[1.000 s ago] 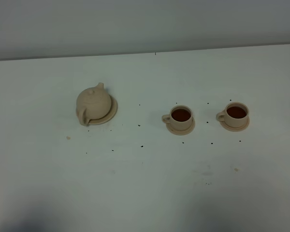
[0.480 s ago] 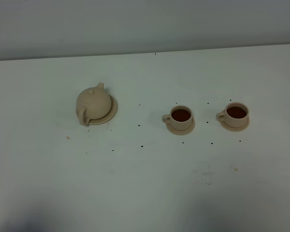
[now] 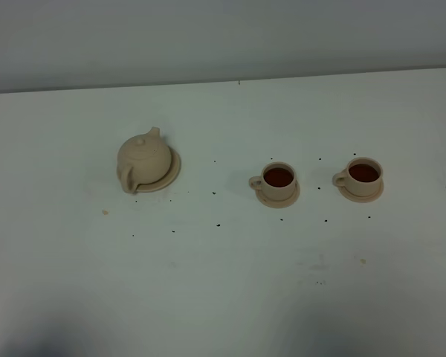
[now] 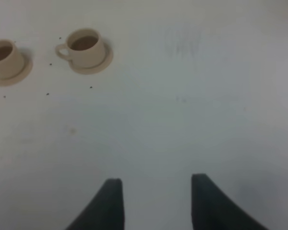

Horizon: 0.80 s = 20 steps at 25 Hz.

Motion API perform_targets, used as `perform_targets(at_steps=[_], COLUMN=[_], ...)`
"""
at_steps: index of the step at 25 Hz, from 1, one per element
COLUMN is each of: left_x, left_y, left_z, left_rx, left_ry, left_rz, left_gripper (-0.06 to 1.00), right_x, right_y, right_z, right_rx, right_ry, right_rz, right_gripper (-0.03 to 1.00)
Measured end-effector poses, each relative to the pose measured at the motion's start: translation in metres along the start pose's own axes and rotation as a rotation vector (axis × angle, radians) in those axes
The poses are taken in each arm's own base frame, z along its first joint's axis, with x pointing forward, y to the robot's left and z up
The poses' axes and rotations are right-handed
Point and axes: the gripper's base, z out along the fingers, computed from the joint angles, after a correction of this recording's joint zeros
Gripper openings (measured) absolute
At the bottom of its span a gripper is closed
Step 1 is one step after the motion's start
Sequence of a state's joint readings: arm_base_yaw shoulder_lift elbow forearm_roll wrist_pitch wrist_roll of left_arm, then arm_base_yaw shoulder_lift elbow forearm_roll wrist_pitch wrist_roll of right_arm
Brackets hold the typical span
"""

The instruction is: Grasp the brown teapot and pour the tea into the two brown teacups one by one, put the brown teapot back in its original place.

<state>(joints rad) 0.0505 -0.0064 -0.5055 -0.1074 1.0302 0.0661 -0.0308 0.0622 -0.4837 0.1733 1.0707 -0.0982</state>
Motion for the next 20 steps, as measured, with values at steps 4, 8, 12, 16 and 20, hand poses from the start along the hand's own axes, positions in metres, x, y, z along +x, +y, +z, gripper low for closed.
perform_targets(at_steps=[4,8,12,16,20], left_x=[0.0000,0.0000,0.0000,0.0000,0.0000], left_y=[0.0000,0.0000,0.0000,0.0000,0.0000], left_z=[0.0000,0.0000,0.0000,0.0000,0.0000], left_rx=[0.000,0.000,0.000,0.000,0.000], left_ry=[0.000,0.000,0.000,0.000,0.000], left_rz=[0.000,0.000,0.000,0.000,0.000], left_gripper=[0.40,0.40,0.40,0.40,0.40], right_x=[0.0000,0.0000,0.0000,0.0000,0.0000], right_y=[0.0000,0.0000,0.0000,0.0000,0.0000], right_z=[0.0000,0.0000,0.0000,0.0000,0.0000], right_rx=[0.000,0.000,0.000,0.000,0.000], right_ry=[0.000,0.000,0.000,0.000,0.000], right_rz=[0.000,0.000,0.000,0.000,0.000], right_gripper=[0.34,0.34,0.34,0.34,0.34])
